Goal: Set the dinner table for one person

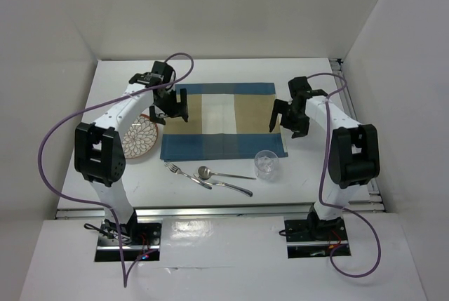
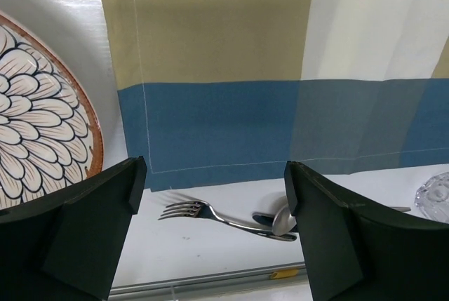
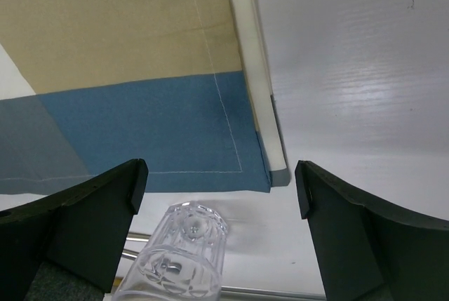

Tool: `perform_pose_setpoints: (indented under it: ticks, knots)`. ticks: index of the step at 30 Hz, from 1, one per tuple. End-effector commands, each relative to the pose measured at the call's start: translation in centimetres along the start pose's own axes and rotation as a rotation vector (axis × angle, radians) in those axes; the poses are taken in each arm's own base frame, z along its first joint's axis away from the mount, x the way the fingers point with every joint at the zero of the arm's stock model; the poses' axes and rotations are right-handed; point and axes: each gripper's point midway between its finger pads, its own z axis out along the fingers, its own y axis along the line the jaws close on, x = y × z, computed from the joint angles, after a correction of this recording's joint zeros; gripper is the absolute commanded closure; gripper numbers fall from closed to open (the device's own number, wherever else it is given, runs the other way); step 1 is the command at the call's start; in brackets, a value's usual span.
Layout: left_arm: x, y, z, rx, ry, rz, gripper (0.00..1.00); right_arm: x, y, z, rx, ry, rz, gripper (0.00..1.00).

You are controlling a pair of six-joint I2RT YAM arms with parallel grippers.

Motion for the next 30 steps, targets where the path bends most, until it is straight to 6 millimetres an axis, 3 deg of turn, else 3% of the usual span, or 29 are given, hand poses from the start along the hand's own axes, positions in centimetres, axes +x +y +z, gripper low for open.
perform_pose_setpoints:
  ticks: [1,7,10,14,18,20,23,30]
  knots:
    - [-1.6,-1.2,-1.8,0.047,-0.074,0.001,0.01,-2.0,0.9,-1.6,-0.053,-0.098,-0.005,0.00]
    - [-0.4,-0.8,-0.7,0.038,-0.027,-0.012,0.01,-1.4,0.3,0.1,-0.026,-0.060,-0.001,0.00]
    - [0.8,-0.6,-0.4,0.043,-0.015,-0.022,0.01,-1.1,0.2,0.6,-0.022,-0.050,0.009,0.05]
    - [1.6,-0.3,-0.1,0.036,0.004,-0.032,0.04,-0.9,0.3,0.8,-0.030,-0.045,0.020,0.21]
    - [1.4,0.0,-0.4,0.019,-0.013,-0.032,0.11,-0.7,0.7,-0.3,-0.057,-0.055,-0.002,0.36]
    - [1.7,0.2,-0.2,0.016,-0.004,-0.032,0.17,-0.9,0.8,-1.5,-0.069,-0.086,-0.014,0.36]
    - [1.6,-0.1,-0.2,0.031,-0.016,-0.031,0.18,0.0,-0.1,-1.6,-0.036,-0.074,-0.011,0.17]
    - [3.0,0.1,3.1,0.016,0.080,-0.078,0.09,1.5,-1.1,2.1,0.013,0.015,0.016,0.15]
